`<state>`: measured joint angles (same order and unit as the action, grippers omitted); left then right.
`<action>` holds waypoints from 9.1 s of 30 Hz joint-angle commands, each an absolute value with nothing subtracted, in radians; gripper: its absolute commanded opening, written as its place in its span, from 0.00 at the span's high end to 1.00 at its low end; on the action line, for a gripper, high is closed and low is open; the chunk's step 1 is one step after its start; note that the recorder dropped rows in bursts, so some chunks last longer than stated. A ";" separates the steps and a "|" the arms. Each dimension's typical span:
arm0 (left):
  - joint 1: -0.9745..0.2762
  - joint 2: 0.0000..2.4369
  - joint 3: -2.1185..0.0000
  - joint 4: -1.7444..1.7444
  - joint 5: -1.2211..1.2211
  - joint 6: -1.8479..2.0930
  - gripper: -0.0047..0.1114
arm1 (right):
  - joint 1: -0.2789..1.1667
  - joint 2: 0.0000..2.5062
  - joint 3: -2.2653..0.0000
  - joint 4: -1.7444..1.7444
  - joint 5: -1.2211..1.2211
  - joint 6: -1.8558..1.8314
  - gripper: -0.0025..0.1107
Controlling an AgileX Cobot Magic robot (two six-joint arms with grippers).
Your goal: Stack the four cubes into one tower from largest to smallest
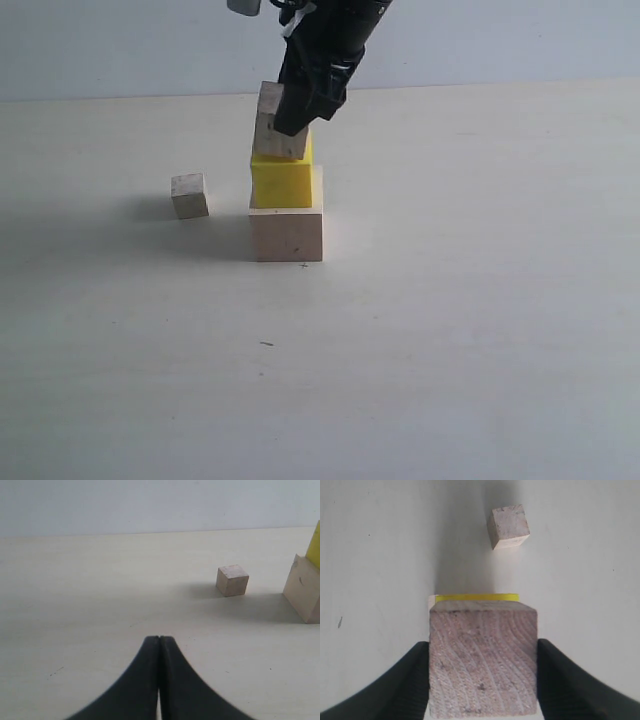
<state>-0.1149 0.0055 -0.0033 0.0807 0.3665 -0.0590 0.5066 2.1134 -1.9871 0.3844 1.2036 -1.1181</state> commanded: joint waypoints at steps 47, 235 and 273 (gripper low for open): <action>-0.121 0.000 0.000 0.073 0.359 -0.059 0.96 | 0.504 2.108 -1.995 0.468 1.152 -1.096 0.39; -0.121 1.487 -1.164 -0.420 0.943 -0.108 0.49 | 0.454 0.923 -0.810 0.498 0.708 -0.358 0.98; -0.280 2.242 -1.951 -0.150 1.221 -0.408 0.49 | 0.454 0.923 -0.810 0.520 0.769 -0.356 0.98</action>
